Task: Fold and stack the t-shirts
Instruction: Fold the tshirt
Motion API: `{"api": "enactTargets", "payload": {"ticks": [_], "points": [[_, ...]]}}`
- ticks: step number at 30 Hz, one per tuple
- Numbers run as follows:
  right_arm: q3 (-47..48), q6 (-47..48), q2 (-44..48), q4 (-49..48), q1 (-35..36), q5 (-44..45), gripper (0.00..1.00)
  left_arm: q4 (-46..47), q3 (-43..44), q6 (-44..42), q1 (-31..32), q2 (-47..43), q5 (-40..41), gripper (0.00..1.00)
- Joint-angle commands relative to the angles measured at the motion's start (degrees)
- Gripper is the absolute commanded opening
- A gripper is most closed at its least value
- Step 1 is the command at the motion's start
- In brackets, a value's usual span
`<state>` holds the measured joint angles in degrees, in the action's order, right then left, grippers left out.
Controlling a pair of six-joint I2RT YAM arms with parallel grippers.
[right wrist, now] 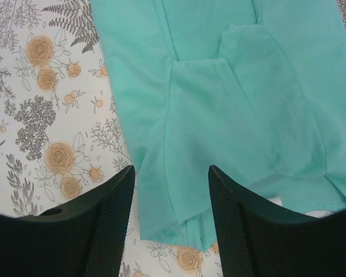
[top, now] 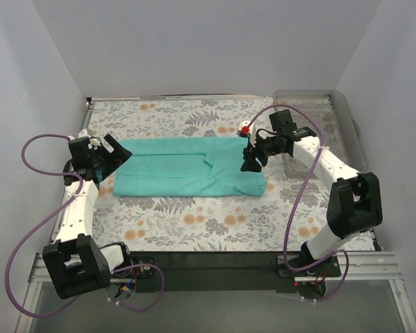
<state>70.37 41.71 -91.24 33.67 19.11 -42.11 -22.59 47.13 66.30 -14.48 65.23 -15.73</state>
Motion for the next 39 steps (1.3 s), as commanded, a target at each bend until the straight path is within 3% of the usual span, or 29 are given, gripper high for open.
{"api": "enactTargets", "payload": {"ticks": [1,16,39], "points": [[-0.5,-1.4,-0.4,-1.5,-0.6,0.0,0.52,0.4,-0.9,-1.5,-0.2,-1.2,-0.5,0.82],[-1.7,-2.1,-1.1,-3.1,-1.4,1.3,0.52,0.6,-0.4,-0.9,-0.2,7.3,2.8,0.8],[-2.0,-3.8,-1.6,-3.8,-2.6,1.9,0.52,1.1,-1.1,-0.2,-0.2,3.7,3.5,0.8]]}}
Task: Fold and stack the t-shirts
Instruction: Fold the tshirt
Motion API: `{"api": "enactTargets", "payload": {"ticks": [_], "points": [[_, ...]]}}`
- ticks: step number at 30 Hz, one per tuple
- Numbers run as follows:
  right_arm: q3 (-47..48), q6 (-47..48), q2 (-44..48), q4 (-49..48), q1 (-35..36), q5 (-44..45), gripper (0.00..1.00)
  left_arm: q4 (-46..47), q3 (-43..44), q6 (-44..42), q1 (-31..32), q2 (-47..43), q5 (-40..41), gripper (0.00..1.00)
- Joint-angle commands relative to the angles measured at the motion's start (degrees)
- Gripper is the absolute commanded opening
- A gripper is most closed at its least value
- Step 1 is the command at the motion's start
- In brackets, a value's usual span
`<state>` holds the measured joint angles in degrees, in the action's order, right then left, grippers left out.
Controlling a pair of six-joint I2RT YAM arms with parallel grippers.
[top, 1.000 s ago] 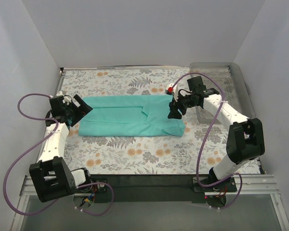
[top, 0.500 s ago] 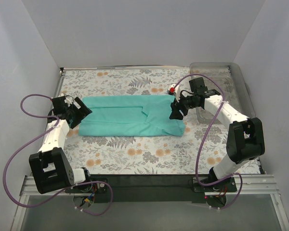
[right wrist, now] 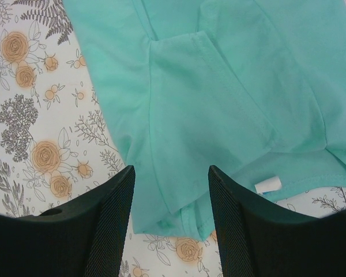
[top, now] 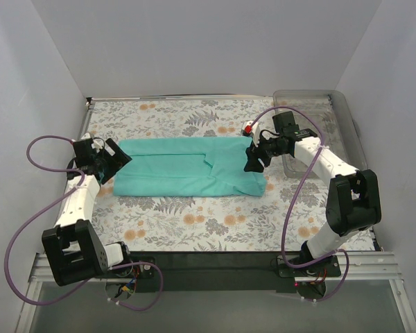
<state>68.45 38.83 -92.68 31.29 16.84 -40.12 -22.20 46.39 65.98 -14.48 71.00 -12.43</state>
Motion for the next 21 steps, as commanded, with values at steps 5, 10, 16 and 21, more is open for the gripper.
{"api": "enactTargets", "payload": {"ticks": [5,10,16,21], "points": [[0.1,-1.0,0.1,-1.4,-0.3,0.7,0.51,1.3,-1.2,1.4,-0.2,-2.5,-0.9,0.8],[1.4,-1.7,-0.7,-1.2,-0.2,1.3,0.51,1.5,-0.9,1.7,-0.2,-2.9,-1.5,0.8],[6.6,-6.1,-4.9,-1.5,-0.2,5.5,0.43,1.6,-1.2,2.5,-0.2,-5.1,-2.9,0.79],[16.7,-16.8,-11.8,-3.9,1.0,16.3,0.41,2.2,-2.4,3.8,-0.2,-8.1,-5.1,0.8]]}}
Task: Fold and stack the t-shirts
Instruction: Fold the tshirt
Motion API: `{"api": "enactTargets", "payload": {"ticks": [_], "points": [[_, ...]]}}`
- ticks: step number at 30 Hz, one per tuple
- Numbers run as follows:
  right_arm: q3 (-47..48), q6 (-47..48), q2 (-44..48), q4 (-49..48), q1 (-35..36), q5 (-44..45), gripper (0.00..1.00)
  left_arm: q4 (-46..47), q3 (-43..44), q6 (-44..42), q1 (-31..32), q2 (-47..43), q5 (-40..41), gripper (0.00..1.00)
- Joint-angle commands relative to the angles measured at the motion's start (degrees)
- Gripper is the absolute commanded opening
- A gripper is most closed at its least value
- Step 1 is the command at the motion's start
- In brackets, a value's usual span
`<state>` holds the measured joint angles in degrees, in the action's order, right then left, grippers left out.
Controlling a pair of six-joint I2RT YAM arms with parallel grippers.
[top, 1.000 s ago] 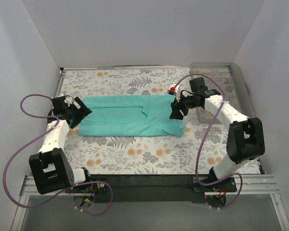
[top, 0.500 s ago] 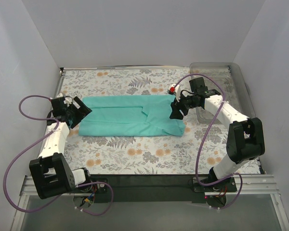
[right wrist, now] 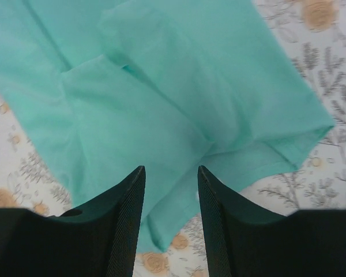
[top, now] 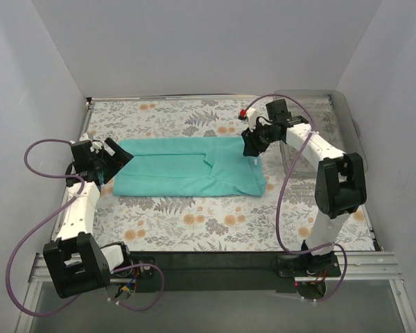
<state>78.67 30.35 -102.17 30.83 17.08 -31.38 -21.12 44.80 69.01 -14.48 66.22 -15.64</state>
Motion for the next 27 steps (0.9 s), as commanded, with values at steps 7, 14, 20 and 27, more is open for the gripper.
{"api": "enactTargets", "payload": {"ticks": [7,14,20,27], "points": [[20.7,-18.5,-14.1,-3.7,1.7,23.7,0.5,1.3,-2.1,1.3,-0.2,-5.3,-2.8,0.79],[28.0,-18.4,-21.5,-2.6,2.0,28.1,0.53,2.8,-2.2,-0.5,-0.2,-1.3,-2.6,0.8],[30.1,-20.2,-24.7,-2.5,2.0,30.8,0.5,4.7,-1.3,-1.1,-0.3,1.4,-2.2,0.8],[26.8,-12.5,-20.1,-2.3,2.0,19.5,0.49,10.0,1.9,-1.9,-0.2,8.9,-3.0,0.79]]}}
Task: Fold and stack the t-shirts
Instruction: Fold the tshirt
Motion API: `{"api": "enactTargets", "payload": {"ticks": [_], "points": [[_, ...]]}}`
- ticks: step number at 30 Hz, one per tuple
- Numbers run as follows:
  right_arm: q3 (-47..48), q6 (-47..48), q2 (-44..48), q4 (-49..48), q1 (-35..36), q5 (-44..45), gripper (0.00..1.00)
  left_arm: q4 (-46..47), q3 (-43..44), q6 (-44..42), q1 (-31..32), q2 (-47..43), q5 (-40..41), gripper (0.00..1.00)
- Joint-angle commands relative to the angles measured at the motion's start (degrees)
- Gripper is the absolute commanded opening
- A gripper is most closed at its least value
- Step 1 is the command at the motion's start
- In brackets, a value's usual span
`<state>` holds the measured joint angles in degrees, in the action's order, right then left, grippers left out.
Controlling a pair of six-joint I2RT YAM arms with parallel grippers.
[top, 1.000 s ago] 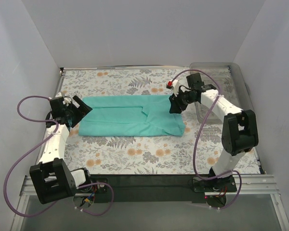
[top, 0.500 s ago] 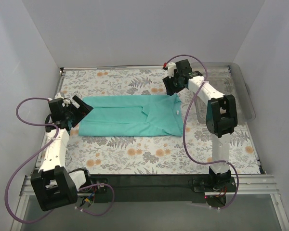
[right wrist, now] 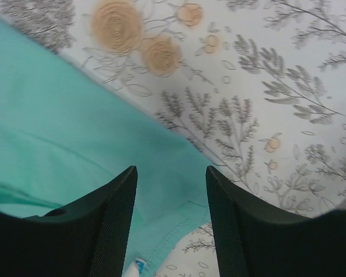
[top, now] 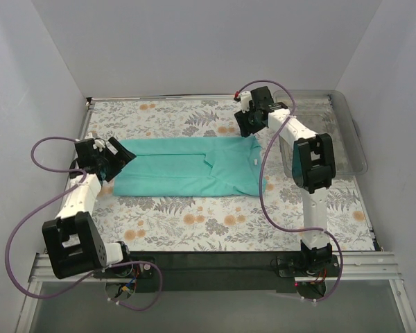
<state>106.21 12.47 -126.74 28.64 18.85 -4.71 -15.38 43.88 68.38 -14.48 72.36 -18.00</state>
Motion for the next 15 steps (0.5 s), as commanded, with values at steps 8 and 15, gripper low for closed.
{"api": "enactTargets", "payload": {"ticks": [8,15], "points": [[-16.2,16.9,21.2,1.5,0.2,-31.6,0.5,6.0,18.5,-4.6,-0.2,23.6,2.9,0.77],[-17.5,12.5,21.5,1.1,0.2,-23.3,0.49,5.4,25.5,-6.4,-0.2,33.6,6.0,0.73]]}}
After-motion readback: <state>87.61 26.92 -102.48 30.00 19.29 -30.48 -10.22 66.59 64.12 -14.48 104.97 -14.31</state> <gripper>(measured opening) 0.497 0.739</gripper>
